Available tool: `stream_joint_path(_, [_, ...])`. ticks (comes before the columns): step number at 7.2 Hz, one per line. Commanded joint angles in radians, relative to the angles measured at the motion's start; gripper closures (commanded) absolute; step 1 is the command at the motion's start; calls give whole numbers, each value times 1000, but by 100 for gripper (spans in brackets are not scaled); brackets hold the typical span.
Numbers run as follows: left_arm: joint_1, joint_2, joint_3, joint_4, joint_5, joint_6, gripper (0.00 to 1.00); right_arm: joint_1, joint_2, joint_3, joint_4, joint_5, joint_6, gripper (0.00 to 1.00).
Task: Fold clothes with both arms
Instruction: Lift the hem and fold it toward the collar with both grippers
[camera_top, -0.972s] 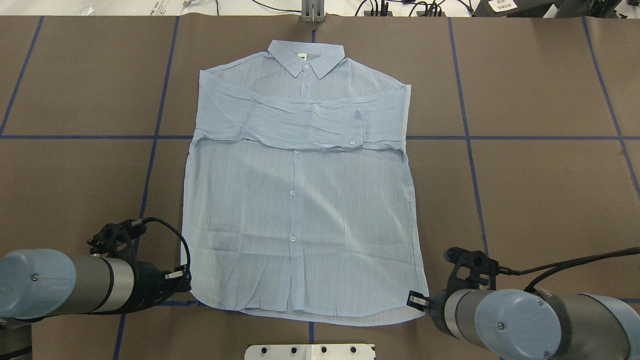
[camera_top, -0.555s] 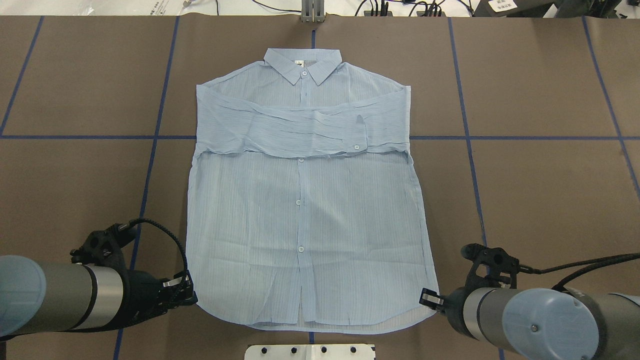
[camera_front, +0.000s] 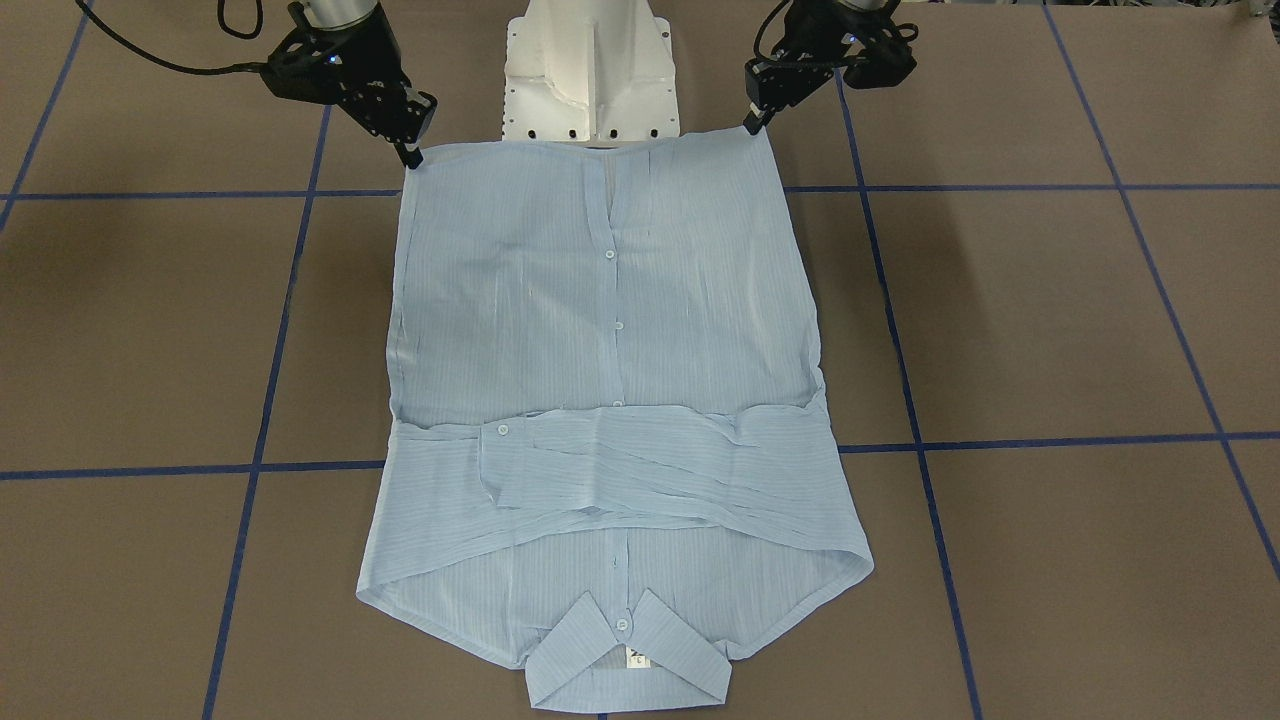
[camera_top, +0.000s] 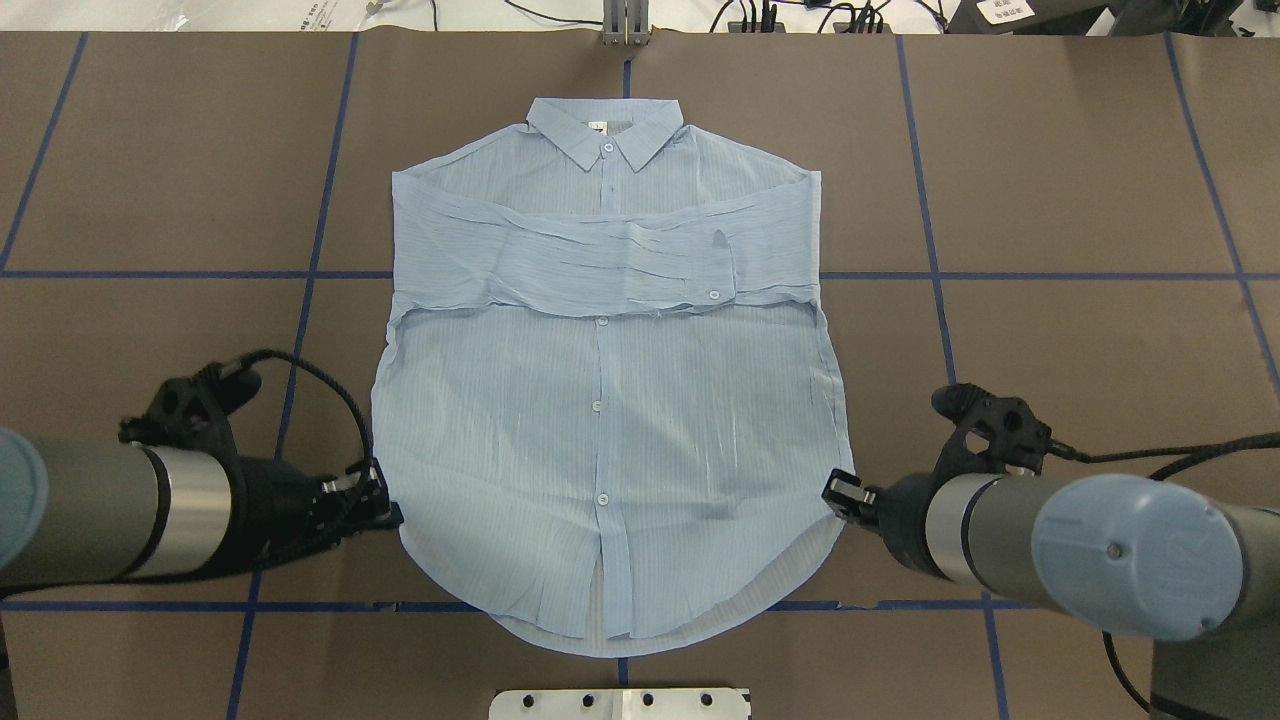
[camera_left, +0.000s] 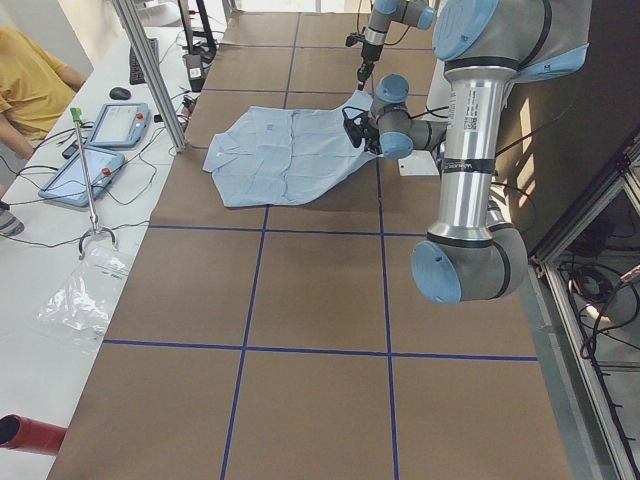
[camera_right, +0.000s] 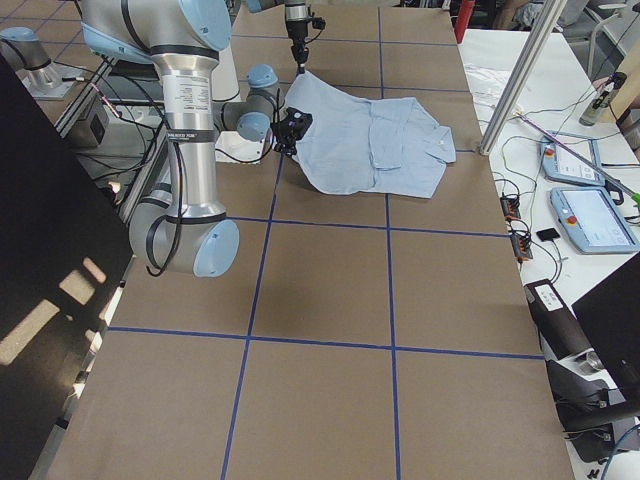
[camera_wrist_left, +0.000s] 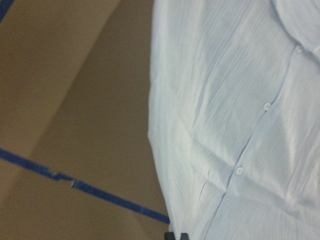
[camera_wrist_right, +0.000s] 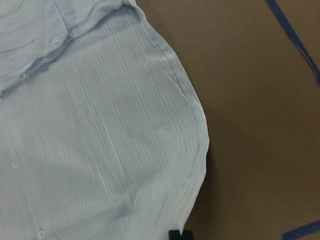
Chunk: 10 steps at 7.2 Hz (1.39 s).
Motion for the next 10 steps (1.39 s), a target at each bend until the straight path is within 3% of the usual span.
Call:
stream_joint_path(1, [-199,-41,8,42,-75,150,100,137,51,1,-4,2,-1,100])
stream_joint_path(3, [-292,-98,85,40,-112,169,100,245,98,-32,-12,10,-4,100])
stream_joint_path(4, [-337,-135,134,42,-128,171,100,280,142,-96,-12,13,-6,100])
stream_joint_path(9, [-441,-340,494,7,-127,238,100,417,431,-512,-12,14,-24,100])
stream_joint_path(10, [-470,-354,598,-117,-127,237,100,446,489,-610,-12,14,-62,100])
